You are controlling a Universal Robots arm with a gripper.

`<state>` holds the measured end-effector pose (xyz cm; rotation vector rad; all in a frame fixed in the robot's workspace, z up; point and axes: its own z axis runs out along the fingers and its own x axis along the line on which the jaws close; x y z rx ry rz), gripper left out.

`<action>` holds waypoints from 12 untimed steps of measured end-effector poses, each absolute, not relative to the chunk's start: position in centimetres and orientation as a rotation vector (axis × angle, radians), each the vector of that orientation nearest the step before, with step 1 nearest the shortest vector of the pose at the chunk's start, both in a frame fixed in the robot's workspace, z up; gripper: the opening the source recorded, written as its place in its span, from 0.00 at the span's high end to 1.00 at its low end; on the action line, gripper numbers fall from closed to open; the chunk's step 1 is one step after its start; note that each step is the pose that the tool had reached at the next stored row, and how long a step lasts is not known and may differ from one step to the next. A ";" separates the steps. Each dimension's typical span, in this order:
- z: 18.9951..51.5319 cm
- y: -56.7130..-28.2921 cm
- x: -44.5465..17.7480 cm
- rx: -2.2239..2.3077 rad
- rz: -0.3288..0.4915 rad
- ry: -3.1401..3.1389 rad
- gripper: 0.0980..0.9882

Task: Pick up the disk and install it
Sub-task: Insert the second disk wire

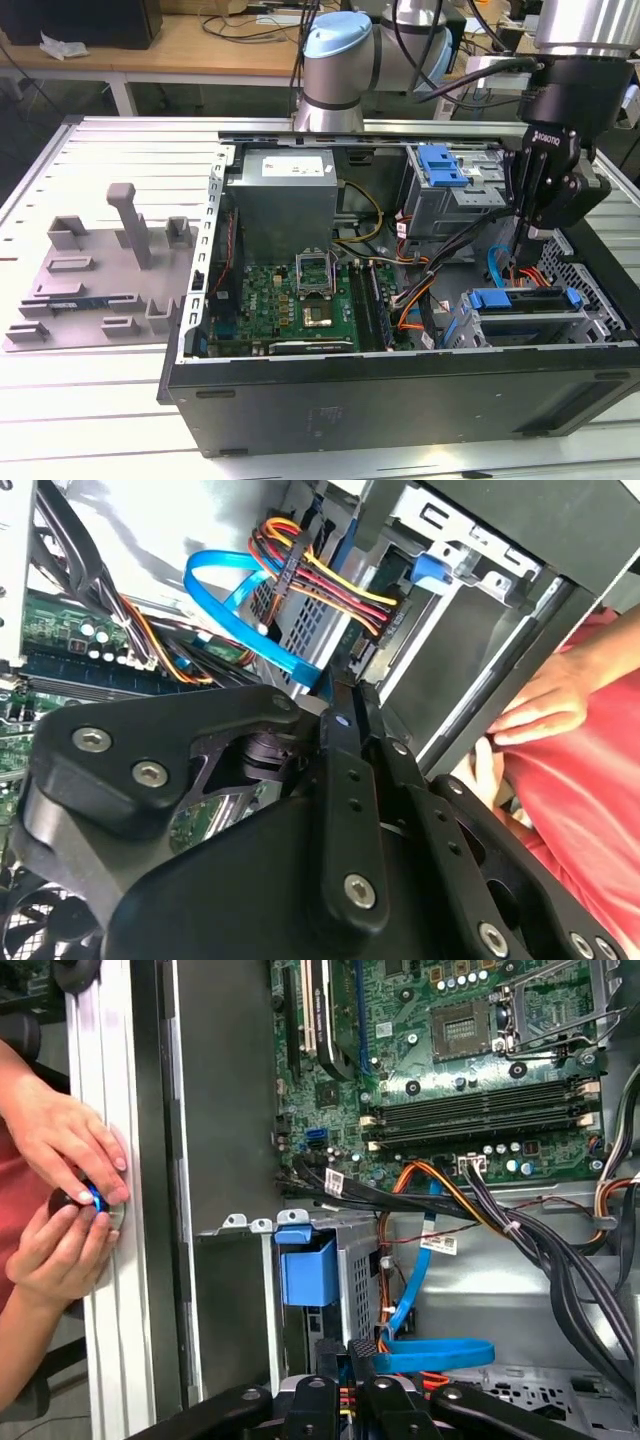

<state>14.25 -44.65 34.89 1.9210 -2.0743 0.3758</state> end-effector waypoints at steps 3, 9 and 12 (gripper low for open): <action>34.9 -45.6 14.2 1.934 0.354 -2.089 0.93; 34.9 -47.5 14.2 1.961 0.315 -2.118 0.93; 34.9 -48.1 14.2 1.980 0.294 -2.141 0.93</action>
